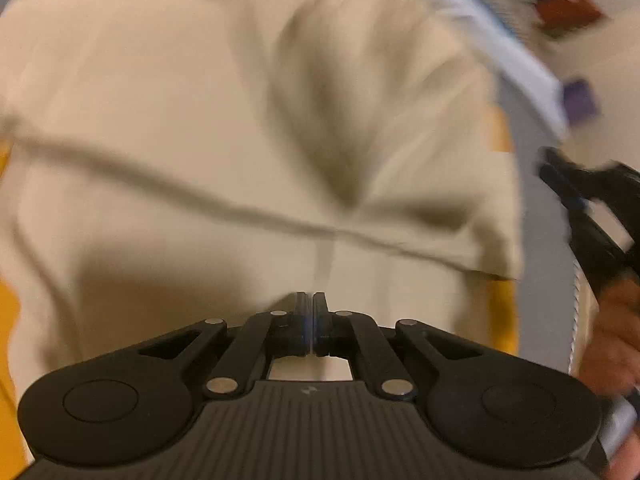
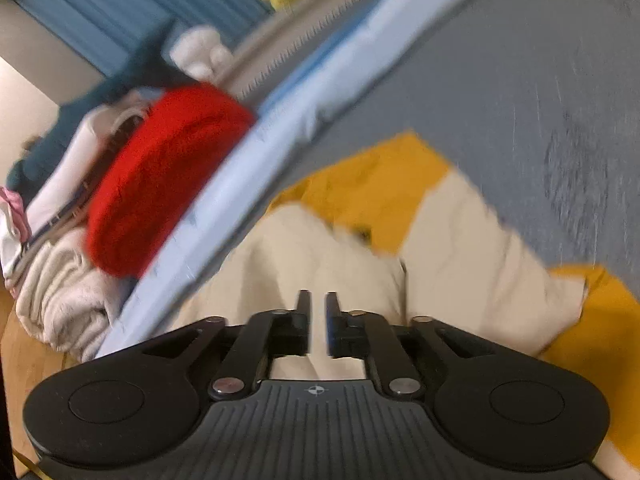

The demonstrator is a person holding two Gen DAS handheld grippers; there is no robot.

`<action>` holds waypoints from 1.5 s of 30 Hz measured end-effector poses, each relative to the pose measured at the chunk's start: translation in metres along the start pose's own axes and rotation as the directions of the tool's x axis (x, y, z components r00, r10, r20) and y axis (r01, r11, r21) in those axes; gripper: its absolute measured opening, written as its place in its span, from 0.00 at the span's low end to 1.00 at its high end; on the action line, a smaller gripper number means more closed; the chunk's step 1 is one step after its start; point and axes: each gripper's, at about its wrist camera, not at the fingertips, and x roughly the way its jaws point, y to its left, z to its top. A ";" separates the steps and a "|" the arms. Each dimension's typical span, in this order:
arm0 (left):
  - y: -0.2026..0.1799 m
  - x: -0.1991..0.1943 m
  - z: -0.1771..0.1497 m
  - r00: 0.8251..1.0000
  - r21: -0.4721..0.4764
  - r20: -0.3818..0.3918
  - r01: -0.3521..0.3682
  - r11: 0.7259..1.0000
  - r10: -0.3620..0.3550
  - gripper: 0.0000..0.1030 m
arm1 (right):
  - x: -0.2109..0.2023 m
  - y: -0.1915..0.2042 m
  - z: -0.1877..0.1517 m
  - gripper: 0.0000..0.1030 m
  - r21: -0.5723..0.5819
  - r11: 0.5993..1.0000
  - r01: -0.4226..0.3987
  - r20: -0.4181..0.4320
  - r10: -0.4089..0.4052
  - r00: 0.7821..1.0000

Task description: Fold large clothes

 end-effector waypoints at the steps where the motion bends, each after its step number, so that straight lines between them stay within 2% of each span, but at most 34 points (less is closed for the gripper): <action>1: 0.003 -0.002 0.002 1.000 -0.016 0.002 0.007 1.000 -0.007 0.02 | 0.005 0.001 -0.004 0.35 -0.005 1.000 -0.007 -0.027 0.007 1.000; 2: 0.002 -0.010 0.007 0.999 -0.007 0.032 0.030 1.000 -0.030 0.03 | 0.008 0.005 -0.007 0.41 -0.020 1.000 -0.012 -0.046 0.011 0.999; 3: 0.000 -0.024 0.010 0.994 0.023 0.084 0.062 0.998 -0.064 0.13 | 0.012 0.010 -0.010 0.50 -0.042 0.999 -0.017 -0.064 0.014 0.998; 4: -0.004 -0.036 0.018 0.987 0.053 0.135 0.084 0.995 -0.091 0.30 | 0.016 0.015 -0.014 0.53 -0.073 0.997 -0.021 -0.090 0.014 0.996; 6: -0.006 -0.062 0.029 0.958 0.101 0.251 0.113 0.988 -0.136 0.47 | 0.022 0.020 -0.021 0.55 -0.108 0.994 0.003 -0.124 -0.016 0.992; 9: 0.006 -0.082 0.043 0.909 0.085 0.386 0.137 0.987 -0.160 0.54 | 0.032 0.018 -0.030 0.55 -0.120 0.986 0.116 -0.164 -0.134 0.977; 11: 0.019 -0.083 0.051 0.893 0.020 0.427 0.152 0.988 -0.146 0.55 | 0.033 0.006 -0.034 0.55 -0.060 0.985 0.163 -0.195 -0.172 0.966; 12: 0.027 -0.080 0.056 0.887 -0.019 0.440 0.163 0.986 -0.138 0.55 | 0.035 0.002 -0.036 0.55 -0.026 0.987 0.160 -0.211 -0.162 0.964; 14: 0.040 -0.071 0.065 0.880 -0.091 0.458 0.190 0.978 -0.129 0.55 | 0.038 -0.004 -0.037 0.55 0.028 0.990 0.136 -0.235 -0.126 0.964; 17: 0.058 -0.057 0.076 0.877 -0.184 0.460 0.248 0.951 -0.140 0.55 | 0.039 -0.007 -0.038 0.54 0.078 0.993 0.090 -0.240 -0.069 0.968; 18: 0.063 -0.051 0.078 0.879 -0.213 0.454 0.269 0.939 -0.149 0.55 | 0.040 -0.010 -0.039 0.45 0.097 0.992 0.081 -0.235 -0.056 0.970; 19: 0.070 -0.046 0.079 0.879 -0.240 0.448 0.293 0.926 -0.162 0.55 | 0.039 -0.013 -0.038 0.26 0.113 0.991 0.075 -0.228 -0.048 0.973; 20: 0.076 -0.036 0.083 0.879 -0.264 0.441 0.319 0.910 -0.181 0.55 | 0.039 -0.014 -0.038 0.19 0.121 0.990 0.070 -0.220 -0.042 0.975; 21: 0.078 -0.031 0.084 0.880 -0.278 0.435 0.336 0.900 -0.194 0.55 | 0.041 -0.013 -0.036 0.07 0.127 0.990 0.057 -0.209 -0.030 0.978; 22: 0.080 -0.026 0.083 0.878 -0.285 0.435 0.346 0.894 -0.201 0.55 | 0.039 -0.013 -0.035 0.04 0.132 0.990 0.044 -0.194 -0.018 0.981; 26: 0.083 -0.016 0.085 0.868 -0.278 0.452 0.358 0.891 -0.207 0.55 | 0.025 -0.008 -0.024 0.02 0.129 0.992 0.004 -0.108 0.010 0.994; 31: 0.089 -0.002 0.081 0.850 -0.262 0.459 0.408 0.875 -0.259 0.55 | 0.027 -0.016 -0.018 0.02 0.186 0.982 -0.046 -0.126 0.070 0.990; 33: 0.090 0.002 0.081 0.843 -0.259 0.461 0.427 0.866 -0.278 0.51 | 0.028 -0.018 -0.018 0.02 0.193 0.979 -0.068 -0.146 0.098 0.984; 35: 0.091 0.006 0.082 0.831 -0.245 0.450 0.468 0.849 -0.328 0.12 | 0.028 -0.017 -0.017 0.02 0.186 0.978 -0.091 -0.161 0.122 0.979; 36: 0.090 0.003 0.082 0.827 -0.234 0.444 0.478 0.846 -0.344 0.00 | 0.029 -0.016 -0.016 0.02 0.179 0.979 -0.098 -0.164 0.128 0.978; 37: 0.088 -0.005 0.082 0.821 -0.220 0.458 0.475 0.852 -0.339 0.00 | 0.029 -0.014 -0.015 0.02 0.170 0.980 -0.106 -0.164 0.134 0.977; 38: 0.084 -0.019 0.082 0.806 -0.187 0.483 0.478 0.858 -0.343 0.00 | 0.030 -0.011 -0.014 0.02 0.159 0.981 -0.116 -0.164 0.142 0.976; 40: 0.074 -0.055 0.082 0.754 -0.093 0.543 0.491 0.866 -0.369 0.00 | 0.026 -0.004 -0.011 0.02 0.117 0.986 -0.121 -0.141 0.137 0.981; 41: 0.069 -0.074 0.081 0.739 -0.049 0.574 0.462 0.886 -0.353 0.00 | 0.023 -0.001 -0.010 0.02 0.092 0.991 -0.102 -0.117 0.112 0.987; 42: 0.065 -0.084 0.079 0.745 -0.021 0.575 0.427 0.904 -0.338 0.00 | 0.019 -0.002 -0.010 0.01 0.075 0.994 -0.085 -0.099 0.093 0.991; 43: 0.061 -0.085 0.078 0.778 -0.010 0.550 0.371 0.928 -0.305 0.00 | 0.020 -0.004 -0.010 0.01 0.078 0.994 -0.077 -0.098 0.085 0.992; 44: 0.057 -0.075 0.076 0.844 -0.018 0.488 0.265 0.964 -0.223 0.00 | 0.024 -0.006 -0.013 0.01 0.086 0.995 -0.040 -0.113 0.049 0.992; 45: 0.056 -0.056 0.075 0.908 -0.033 0.398 0.157 0.987 -0.131 0.00 | 0.029 -0.008 -0.016 0.01 0.077 0.997 0.010 -0.135 0.001 0.991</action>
